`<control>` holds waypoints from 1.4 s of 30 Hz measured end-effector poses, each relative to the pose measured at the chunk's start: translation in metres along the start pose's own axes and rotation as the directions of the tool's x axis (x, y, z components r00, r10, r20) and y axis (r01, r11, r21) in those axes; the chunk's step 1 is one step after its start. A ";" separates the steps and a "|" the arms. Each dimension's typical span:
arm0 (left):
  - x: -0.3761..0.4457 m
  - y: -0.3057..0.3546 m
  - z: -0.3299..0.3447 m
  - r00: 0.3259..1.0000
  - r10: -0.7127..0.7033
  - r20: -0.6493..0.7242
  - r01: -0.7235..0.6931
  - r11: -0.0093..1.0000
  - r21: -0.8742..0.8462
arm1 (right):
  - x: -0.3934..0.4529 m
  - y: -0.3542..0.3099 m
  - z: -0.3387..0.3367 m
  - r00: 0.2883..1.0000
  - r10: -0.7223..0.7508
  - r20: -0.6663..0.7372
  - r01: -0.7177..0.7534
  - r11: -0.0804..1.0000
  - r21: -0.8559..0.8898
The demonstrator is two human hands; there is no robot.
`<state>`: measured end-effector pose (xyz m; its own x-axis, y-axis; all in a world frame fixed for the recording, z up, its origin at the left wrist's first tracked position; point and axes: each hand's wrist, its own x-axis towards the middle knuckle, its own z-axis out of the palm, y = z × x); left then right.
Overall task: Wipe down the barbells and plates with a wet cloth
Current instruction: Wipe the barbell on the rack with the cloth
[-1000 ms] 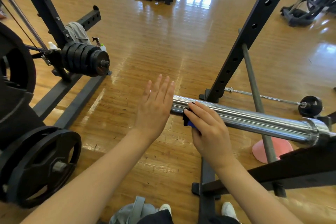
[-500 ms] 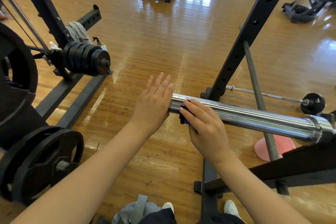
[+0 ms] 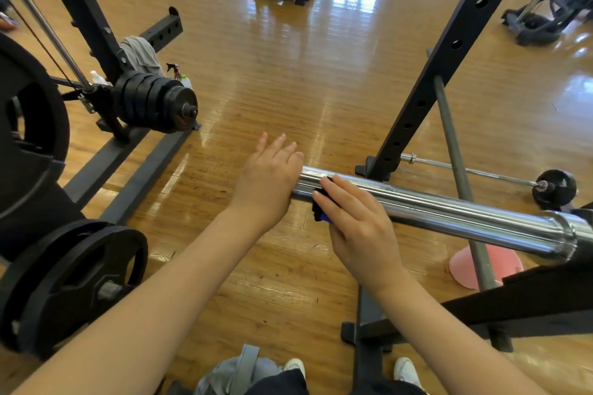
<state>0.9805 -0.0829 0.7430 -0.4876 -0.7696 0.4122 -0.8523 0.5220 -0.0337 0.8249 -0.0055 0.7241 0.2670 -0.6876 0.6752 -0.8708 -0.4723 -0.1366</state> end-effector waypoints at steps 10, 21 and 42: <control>-0.001 0.003 -0.006 1.000 -0.012 0.008 0.012 0.997 -0.072 | 0.014 -0.025 0.009 0.999 0.028 0.044 -0.030 0.999 0.044; 0.011 -0.005 -0.017 0.954 0.036 0.299 -0.034 0.999 -0.014 | 0.004 -0.003 -0.009 0.999 0.042 0.012 -0.042 0.999 0.006; 0.000 -0.006 -0.006 0.993 0.027 0.111 -0.035 0.997 0.074 | 0.006 -0.011 -0.001 0.994 0.113 -0.015 -0.112 0.993 0.027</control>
<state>0.9868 -0.0835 0.7485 -0.5281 -0.7916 0.3074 -0.8464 0.5199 -0.1153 0.8352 -0.0040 0.7303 0.1610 -0.7279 0.6665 -0.8838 -0.4070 -0.2309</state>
